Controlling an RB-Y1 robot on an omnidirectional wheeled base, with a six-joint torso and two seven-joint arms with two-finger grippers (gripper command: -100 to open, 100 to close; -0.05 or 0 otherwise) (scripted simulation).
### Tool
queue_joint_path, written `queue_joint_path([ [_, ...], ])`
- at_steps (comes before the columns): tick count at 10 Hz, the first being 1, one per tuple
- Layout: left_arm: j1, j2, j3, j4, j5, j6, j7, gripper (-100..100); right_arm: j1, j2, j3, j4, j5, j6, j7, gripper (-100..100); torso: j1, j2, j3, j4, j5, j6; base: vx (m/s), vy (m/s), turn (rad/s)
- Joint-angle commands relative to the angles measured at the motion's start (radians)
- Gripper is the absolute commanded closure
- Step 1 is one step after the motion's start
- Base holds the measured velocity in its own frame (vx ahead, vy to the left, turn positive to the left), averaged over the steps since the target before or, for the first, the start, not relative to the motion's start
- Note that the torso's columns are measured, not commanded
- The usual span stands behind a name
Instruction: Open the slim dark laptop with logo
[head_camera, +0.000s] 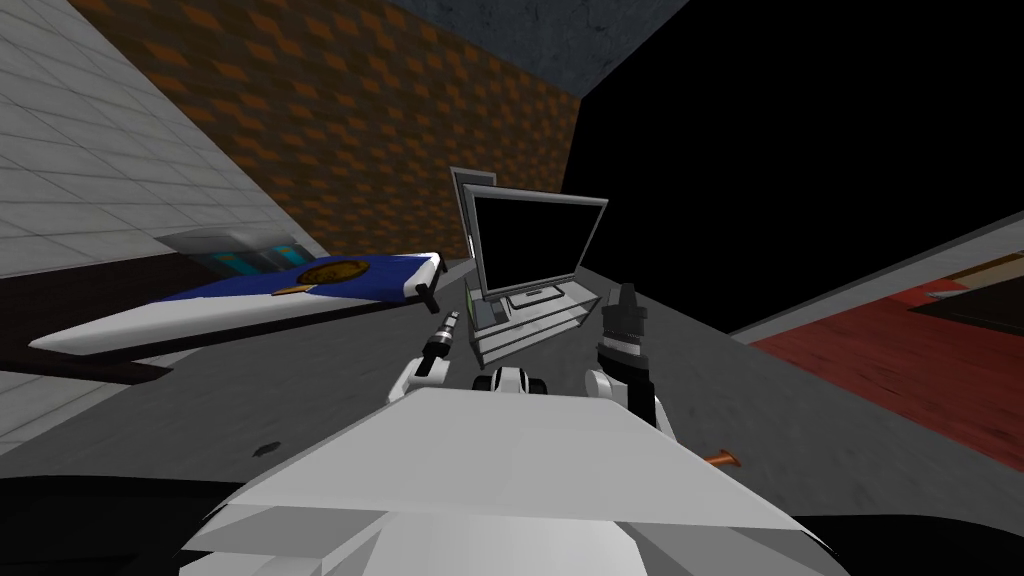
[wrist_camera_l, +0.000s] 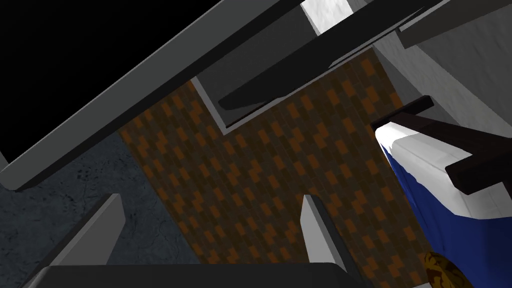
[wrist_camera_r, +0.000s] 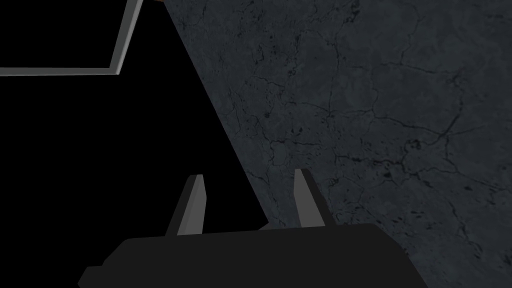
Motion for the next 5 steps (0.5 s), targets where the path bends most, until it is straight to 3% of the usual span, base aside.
queue_joint_path([
  [1,-0.011,0.010,0.001,0.050,-0.007,0.015,-0.006,-100,0.000,0.000,0.000,0.000,0.000,0.000,0.000,0,0.000,0.001,0.001,0.000,0.000,0.000,0.066,-0.037,-0.018],
  [3,-0.024,0.017,0.001,0.091,-0.013,0.028,-0.012,-100,0.000,0.000,0.000,0.000,0.000,0.000,0.000,0,0.000,-0.001,0.000,0.000,0.000,0.000,0.084,-0.042,-0.022],
  [5,-0.032,0.012,0.001,0.089,-0.014,0.029,-0.014,-100,0.000,0.000,0.000,0.000,0.000,0.000,0.000,0,0.001,0.002,0.001,0.000,0.000,0.000,0.021,-0.013,0.000],
])
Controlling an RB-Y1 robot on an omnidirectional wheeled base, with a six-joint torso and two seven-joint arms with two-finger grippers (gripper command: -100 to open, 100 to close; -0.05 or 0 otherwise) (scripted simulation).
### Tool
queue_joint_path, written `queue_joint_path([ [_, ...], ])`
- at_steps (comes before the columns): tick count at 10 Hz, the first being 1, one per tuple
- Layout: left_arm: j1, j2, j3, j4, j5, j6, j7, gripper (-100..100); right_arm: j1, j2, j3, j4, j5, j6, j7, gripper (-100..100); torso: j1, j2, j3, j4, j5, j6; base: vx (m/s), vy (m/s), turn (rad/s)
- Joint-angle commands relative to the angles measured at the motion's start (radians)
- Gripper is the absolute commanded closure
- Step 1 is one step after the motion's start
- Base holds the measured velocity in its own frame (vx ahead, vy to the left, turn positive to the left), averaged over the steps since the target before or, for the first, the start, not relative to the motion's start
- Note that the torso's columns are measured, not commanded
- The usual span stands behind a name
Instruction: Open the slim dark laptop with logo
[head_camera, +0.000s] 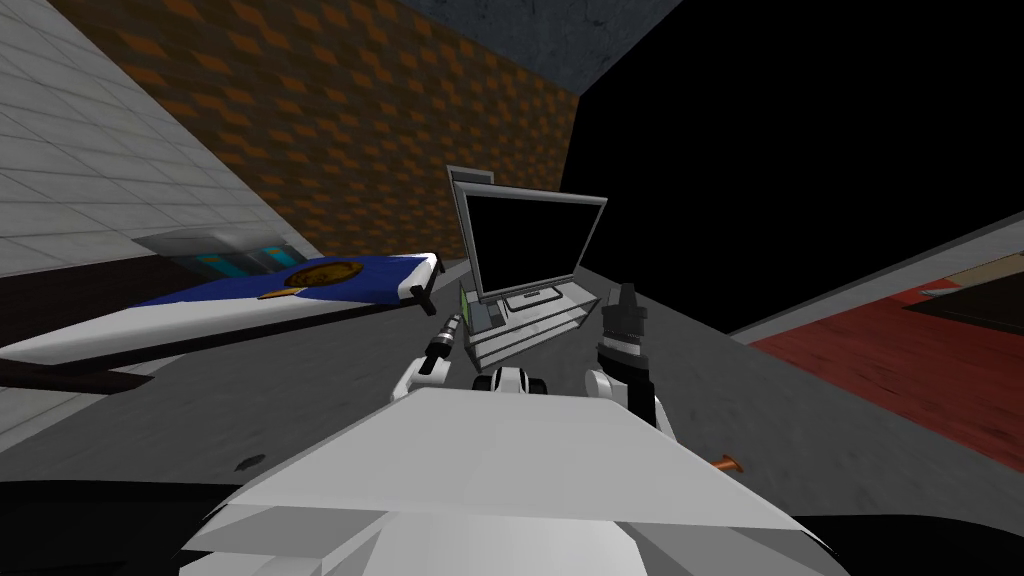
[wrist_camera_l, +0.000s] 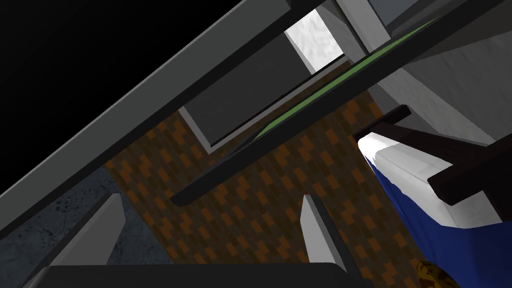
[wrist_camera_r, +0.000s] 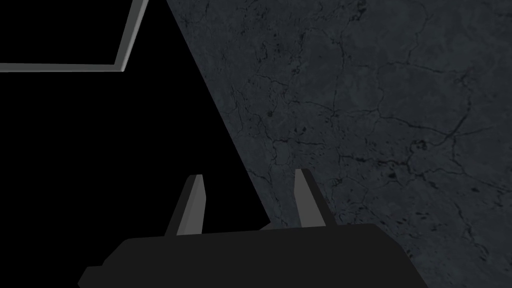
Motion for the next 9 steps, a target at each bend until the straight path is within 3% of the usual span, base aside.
queue_joint_path([
  [1,0.000,0.000,0.000,0.000,0.000,0.000,0.000,100,0.000,0.000,0.000,0.000,0.000,0.000,0.000,0,0.001,0.001,0.001,0.000,0.000,0.000,0.000,0.000,0.000],
  [2,0.019,0.030,0.000,-0.029,-0.022,0.040,-0.021,100,0.000,0.000,0.000,0.000,0.000,0.000,0.000,0,0.000,0.000,0.000,0.000,0.000,0.000,0.045,-0.091,-0.052],
  [6,0.059,0.089,-0.001,-0.087,-0.065,0.121,-0.064,100,0.000,0.000,0.000,0.000,0.000,0.000,0.000,0,-0.004,-0.011,-0.006,-0.008,0.004,0.007,0.062,-0.145,-0.021],
  [9,0.088,0.133,-0.002,-0.130,-0.098,0.182,-0.096,100,0.000,0.000,0.000,0.000,0.000,0.000,0.000,0,0.003,-0.010,-0.005,-0.006,0.004,0.002,0.064,-0.128,-0.050],
])
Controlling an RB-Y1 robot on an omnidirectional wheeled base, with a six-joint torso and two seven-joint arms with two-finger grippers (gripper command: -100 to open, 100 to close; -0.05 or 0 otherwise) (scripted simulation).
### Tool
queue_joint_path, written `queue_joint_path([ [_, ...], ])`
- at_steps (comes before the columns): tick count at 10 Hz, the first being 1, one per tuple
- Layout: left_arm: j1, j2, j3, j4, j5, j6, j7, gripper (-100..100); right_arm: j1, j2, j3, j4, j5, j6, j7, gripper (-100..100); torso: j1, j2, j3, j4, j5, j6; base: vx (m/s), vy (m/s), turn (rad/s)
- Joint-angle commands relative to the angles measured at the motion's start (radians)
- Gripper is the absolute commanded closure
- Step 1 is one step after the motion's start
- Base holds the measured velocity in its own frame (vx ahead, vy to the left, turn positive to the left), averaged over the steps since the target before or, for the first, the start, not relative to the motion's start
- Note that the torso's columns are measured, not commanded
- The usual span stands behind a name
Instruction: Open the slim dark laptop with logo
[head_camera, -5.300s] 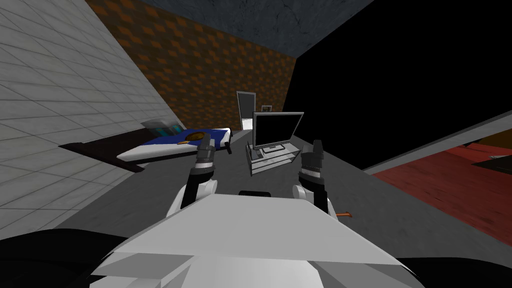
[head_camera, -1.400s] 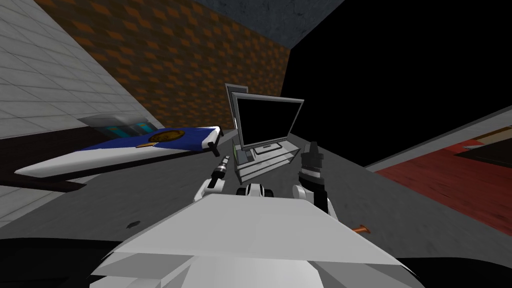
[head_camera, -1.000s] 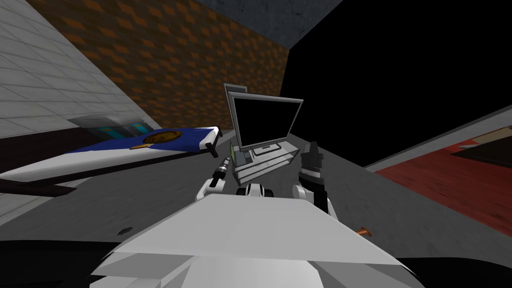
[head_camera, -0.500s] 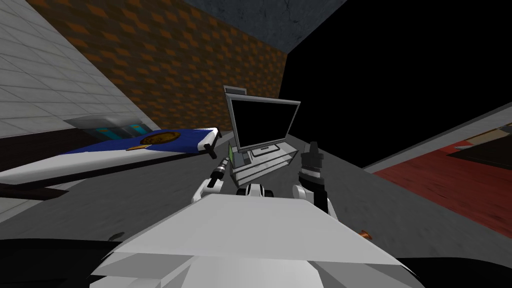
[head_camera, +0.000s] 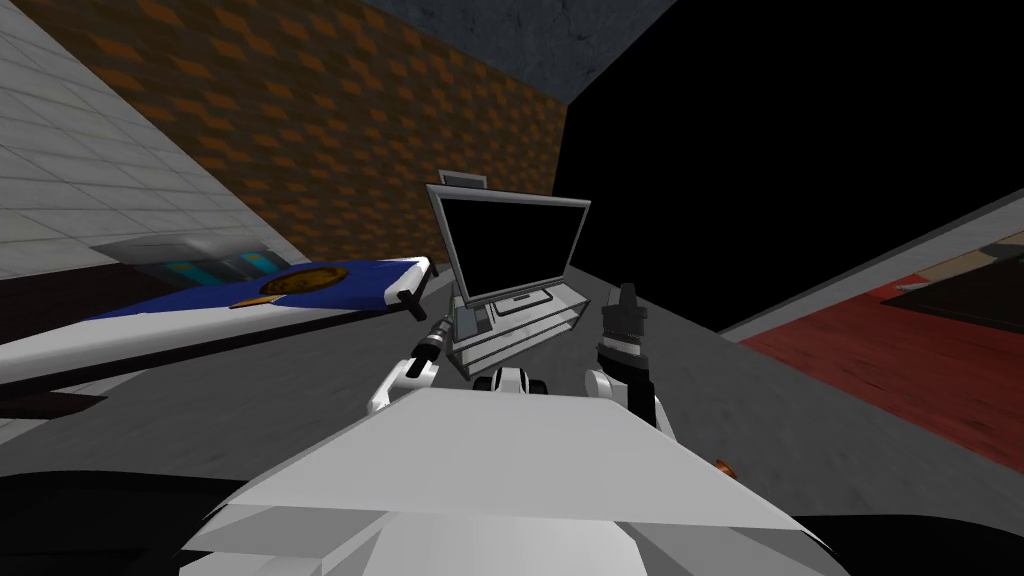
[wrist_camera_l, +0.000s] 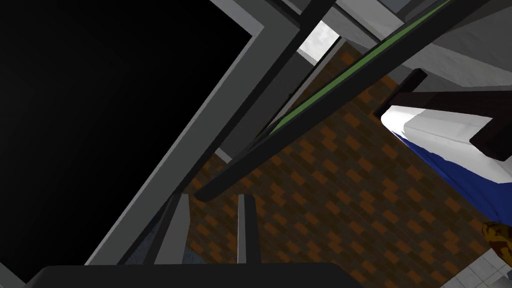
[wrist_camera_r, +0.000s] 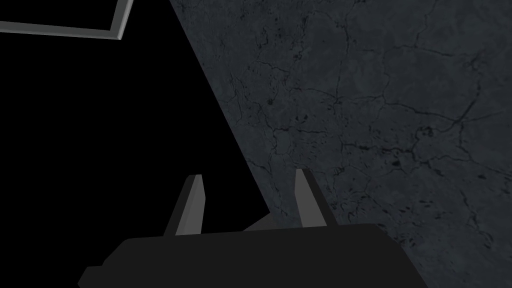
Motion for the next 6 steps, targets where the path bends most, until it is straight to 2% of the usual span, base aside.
queue_joint_path([
  [1,0.029,0.039,-0.006,-0.037,-0.029,0.066,-0.029,100,0.000,0.000,0.000,0.000,0.000,0.000,0.000,0,0.000,0.001,0.000,0.002,-0.002,-0.001,0.070,-0.159,-0.027],
  [2,0.022,0.031,-0.006,-0.032,-0.021,0.050,-0.020,100,0.000,0.000,0.000,0.000,0.000,0.000,0.000,0,-0.001,0.003,0.001,0.003,-0.003,-0.002,0.025,-0.066,0.038],
  [3,0.036,0.044,0.000,-0.019,-0.057,0.060,-0.055,100,0.000,0.000,0.000,0.000,0.000,0.000,0.000,0,0.002,0.006,0.003,0.004,-0.001,0.001,0.049,-0.080,0.017],
  [6,0.055,0.059,0.004,0.003,-0.108,0.065,-0.103,100,0.000,0.000,0.000,0.000,0.000,0.000,0.000,0,-0.005,0.001,0.001,0.000,-0.001,0.002,0.092,-0.146,0.021],
])
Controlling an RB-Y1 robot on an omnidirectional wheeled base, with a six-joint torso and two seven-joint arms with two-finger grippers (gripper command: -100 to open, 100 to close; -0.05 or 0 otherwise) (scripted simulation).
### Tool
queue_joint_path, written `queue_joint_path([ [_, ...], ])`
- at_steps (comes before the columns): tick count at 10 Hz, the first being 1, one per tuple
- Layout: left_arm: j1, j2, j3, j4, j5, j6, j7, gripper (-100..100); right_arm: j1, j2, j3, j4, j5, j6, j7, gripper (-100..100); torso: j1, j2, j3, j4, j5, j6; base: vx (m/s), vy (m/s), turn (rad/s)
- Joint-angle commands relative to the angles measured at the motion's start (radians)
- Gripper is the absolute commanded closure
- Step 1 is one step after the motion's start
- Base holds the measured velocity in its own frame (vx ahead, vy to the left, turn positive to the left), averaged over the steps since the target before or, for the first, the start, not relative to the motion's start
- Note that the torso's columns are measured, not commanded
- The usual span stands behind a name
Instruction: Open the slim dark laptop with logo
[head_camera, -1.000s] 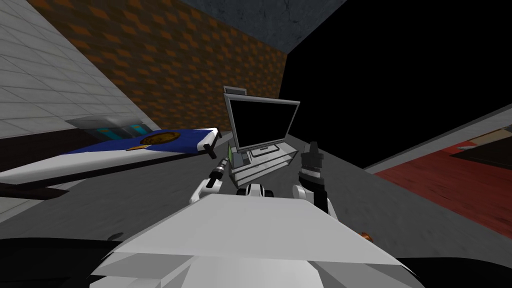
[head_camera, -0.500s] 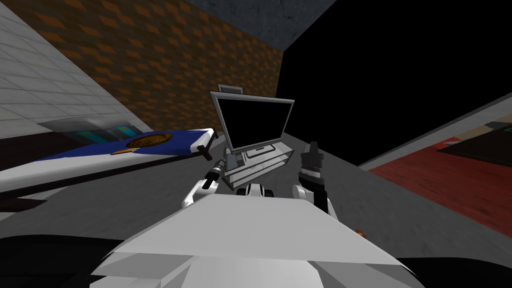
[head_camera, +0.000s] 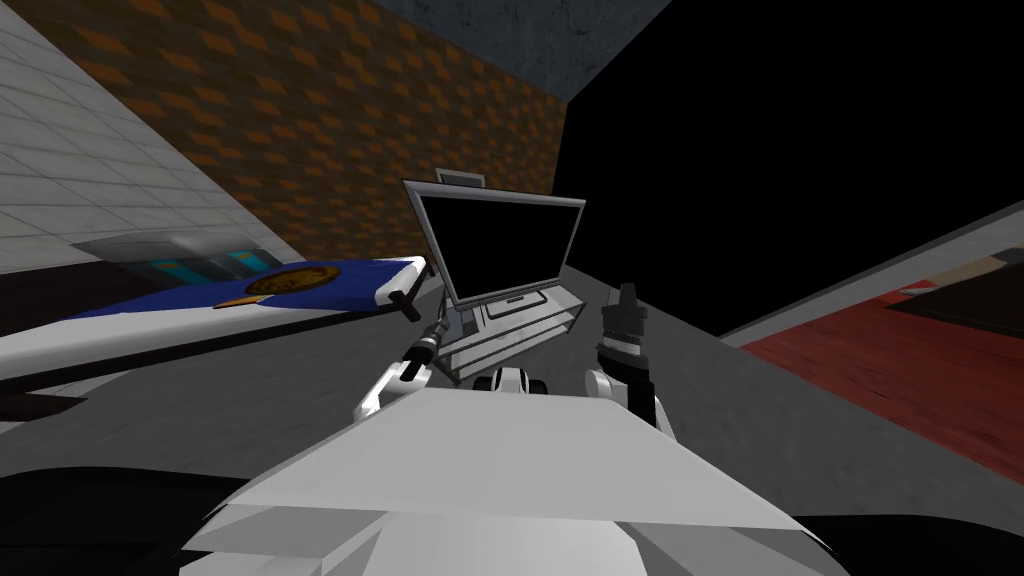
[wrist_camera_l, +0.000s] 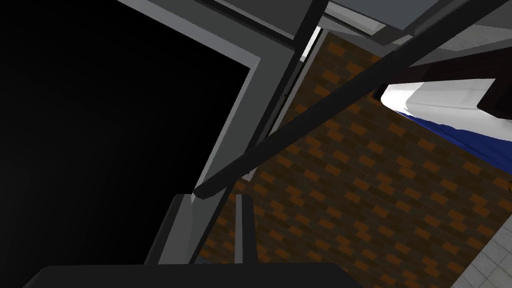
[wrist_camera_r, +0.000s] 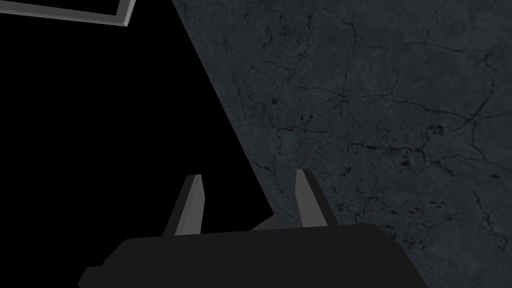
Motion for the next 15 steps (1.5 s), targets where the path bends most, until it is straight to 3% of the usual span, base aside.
queue_joint_path([
  [1,0.026,0.008,-0.006,0.019,-0.048,0.008,-0.047,100,0.000,0.000,0.000,0.000,0.000,0.000,0.000,0,0.003,-0.001,0.000,0.000,0.001,0.000,0.101,-0.128,0.015],
  [4,0.050,0.028,0.000,0.049,-0.116,0.015,-0.111,100,0.000,0.000,0.000,0.000,0.000,0.000,0.000,0,-0.001,-0.003,-0.001,-0.004,0.005,0.003,0.095,-0.155,0.022],
  [5,0.043,0.029,0.021,0.031,-0.105,0.007,-0.098,100,0.000,0.000,0.000,0.000,0.000,0.000,0.000,0,0.000,-0.004,-0.001,-0.005,0.007,0.005,0.031,-0.052,0.056],
  [6,0.020,0.017,0.034,0.077,-0.142,-0.004,-0.129,100,0.000,0.000,0.000,0.000,0.000,0.000,0.000,0,0.006,-0.001,0.000,0.000,0.004,0.004,0.013,-0.047,0.077],
  [7,0.020,0.017,0.034,0.077,-0.142,-0.004,-0.129,100,0.000,0.000,0.000,0.000,0.000,0.000,0.000,0,0.006,0.001,0.001,0.001,0.003,0.000,0.019,-0.032,0.005],
  [8,-0.006,0.003,0.044,0.114,-0.176,-0.018,-0.154,100,0.000,0.000,0.000,0.000,0.000,0.000,0.000,0,0.007,0.002,0.002,0.002,0.002,-0.001,0.008,-0.034,0.028],
  [9,-0.006,0.003,0.044,0.123,-0.176,-0.018,-0.154,100,0.000,0.000,0.000,0.000,0.000,0.000,0.000,0,0.006,0.002,0.001,0.002,0.001,-0.003,0.015,-0.034,0.021],
  [10,-0.033,-0.011,0.053,0.146,-0.210,-0.032,-0.180,100,0.000,0.000,0.000,0.000,0.000,0.000,0.000,0,0.006,0.003,0.001,0.002,0.000,-0.004,0.031,-0.052,0.069],
  [12,-0.033,-0.011,0.053,0.169,-0.210,-0.032,-0.180,100,0.000,0.000,0.000,0.000,0.000,0.000,0.000,0,0.003,0.003,0.002,0.002,0.000,-0.003,0.022,-0.043,0.044],
  [13,-0.059,-0.025,0.062,0.207,-0.245,-0.046,-0.205,100,0.000,0.000,0.000,0.000,0.000,0.000,0.000,0,0.003,0.005,0.002,0.004,-0.002,-0.003,0.004,-0.034,0.028],
  [14,-0.059,-0.025,0.062,0.215,-0.245,-0.046,-0.205,100,0.000,0.000,0.000,0.000,0.000,0.000,0.000,0,0.002,0.006,0.003,0.006,-0.003,-0.004,0.005,-0.038,0.026],
  [15,-0.086,-0.039,0.072,0.261,-0.279,-0.061,-0.231,100,0.000,0.000,0.000,0.000,0.000,0.000,0.000,0,0.001,0.007,0.004,0.006,-0.004,-0.004,0.019,-0.064,0.056],
])
